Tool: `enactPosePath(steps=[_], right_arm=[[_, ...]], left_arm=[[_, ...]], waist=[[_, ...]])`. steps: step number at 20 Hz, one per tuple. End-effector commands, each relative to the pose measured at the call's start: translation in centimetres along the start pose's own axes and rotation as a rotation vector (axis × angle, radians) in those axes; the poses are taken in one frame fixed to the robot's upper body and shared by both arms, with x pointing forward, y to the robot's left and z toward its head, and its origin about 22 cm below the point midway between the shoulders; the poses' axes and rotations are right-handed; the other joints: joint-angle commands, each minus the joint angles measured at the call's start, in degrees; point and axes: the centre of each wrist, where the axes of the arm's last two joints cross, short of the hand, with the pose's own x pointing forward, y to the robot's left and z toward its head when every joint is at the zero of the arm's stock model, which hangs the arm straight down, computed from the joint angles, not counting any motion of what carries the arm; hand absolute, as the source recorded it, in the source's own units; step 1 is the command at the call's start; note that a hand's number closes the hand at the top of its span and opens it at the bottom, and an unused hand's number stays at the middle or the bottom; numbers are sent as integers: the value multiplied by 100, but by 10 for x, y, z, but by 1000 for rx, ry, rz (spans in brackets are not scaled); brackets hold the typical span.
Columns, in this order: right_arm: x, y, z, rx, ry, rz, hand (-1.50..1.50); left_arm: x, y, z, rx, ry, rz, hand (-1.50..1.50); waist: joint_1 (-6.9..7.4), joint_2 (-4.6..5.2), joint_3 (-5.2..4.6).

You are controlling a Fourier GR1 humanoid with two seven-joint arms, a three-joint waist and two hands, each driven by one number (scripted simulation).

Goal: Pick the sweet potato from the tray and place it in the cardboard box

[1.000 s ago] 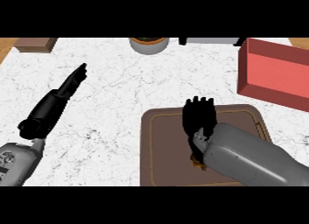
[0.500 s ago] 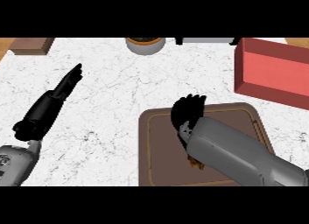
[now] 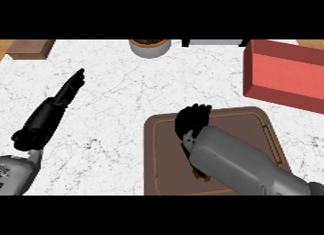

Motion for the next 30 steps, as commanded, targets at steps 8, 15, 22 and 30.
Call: enactPosePath(steps=[8, 15, 22, 30], right_arm=[[0, 40, -11, 22, 293, 101, -150], [-9, 44, -11, 69, 254, 95, 150], [-8, 57, 12, -89, 142, 151, 150], [-23, 50, 16, -293, -165, 169, 150]], left_arm=[[-9, -6, 6, -6, -5, 6, 0], [-14, 5, 10, 11, -10, -15, 0], [-9, -13, -9, 6, -6, -8, 0], [1, 9, -13, -12, -16, 5, 0]], waist=[[-88, 27, 9], [-11, 46, 10], [-48, 58, 15], [21, 81, 21]])
